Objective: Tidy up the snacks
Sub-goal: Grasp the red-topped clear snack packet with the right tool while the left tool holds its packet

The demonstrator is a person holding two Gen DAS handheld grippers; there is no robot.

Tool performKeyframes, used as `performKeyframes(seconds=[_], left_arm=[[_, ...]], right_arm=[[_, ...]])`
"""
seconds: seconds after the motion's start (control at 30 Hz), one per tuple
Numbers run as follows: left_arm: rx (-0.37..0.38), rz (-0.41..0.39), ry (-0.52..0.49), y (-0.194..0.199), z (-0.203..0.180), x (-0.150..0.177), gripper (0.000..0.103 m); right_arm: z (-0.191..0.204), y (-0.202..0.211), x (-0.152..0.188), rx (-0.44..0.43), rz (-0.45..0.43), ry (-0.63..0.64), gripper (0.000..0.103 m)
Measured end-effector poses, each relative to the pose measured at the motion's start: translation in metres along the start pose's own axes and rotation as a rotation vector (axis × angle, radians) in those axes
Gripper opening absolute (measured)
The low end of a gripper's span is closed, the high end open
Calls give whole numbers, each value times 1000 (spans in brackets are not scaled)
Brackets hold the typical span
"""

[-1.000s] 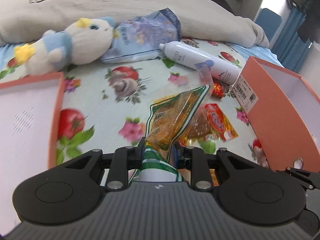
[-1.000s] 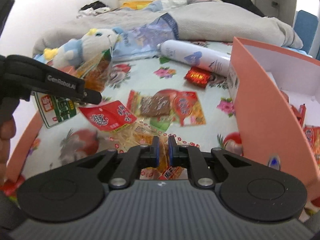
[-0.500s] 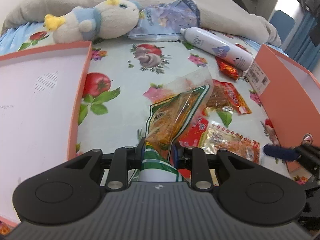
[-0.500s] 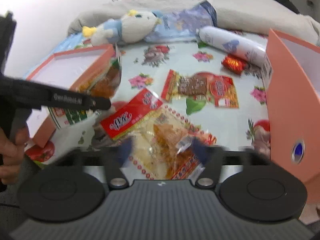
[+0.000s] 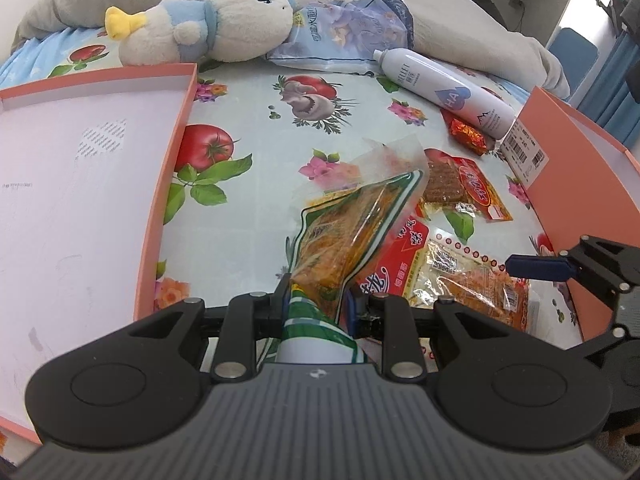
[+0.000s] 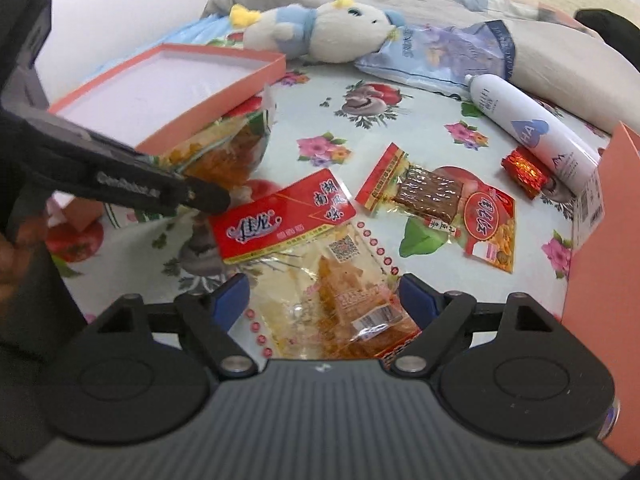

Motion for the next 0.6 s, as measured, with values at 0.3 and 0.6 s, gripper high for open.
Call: performKeyframes(seconds=[0.3, 0.6], left_arm=[[4, -9, 21, 3, 5, 1, 29], [-3, -11, 47, 12, 11, 1, 29]], right_arm=[[-10, -13, 11, -30, 96, 11, 97], [-5, -14, 15, -20, 134, -76, 86]])
Point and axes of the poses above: each gripper's, at about its wrist camera, not at the fingertips, and y roughly against the way its jaws point, z to its left, x to its underside, the point moved 6 cm from there along -y, roughly the way its jaws point, and after that the axes turned 9 degrees about -z, right-handed, at the moved point
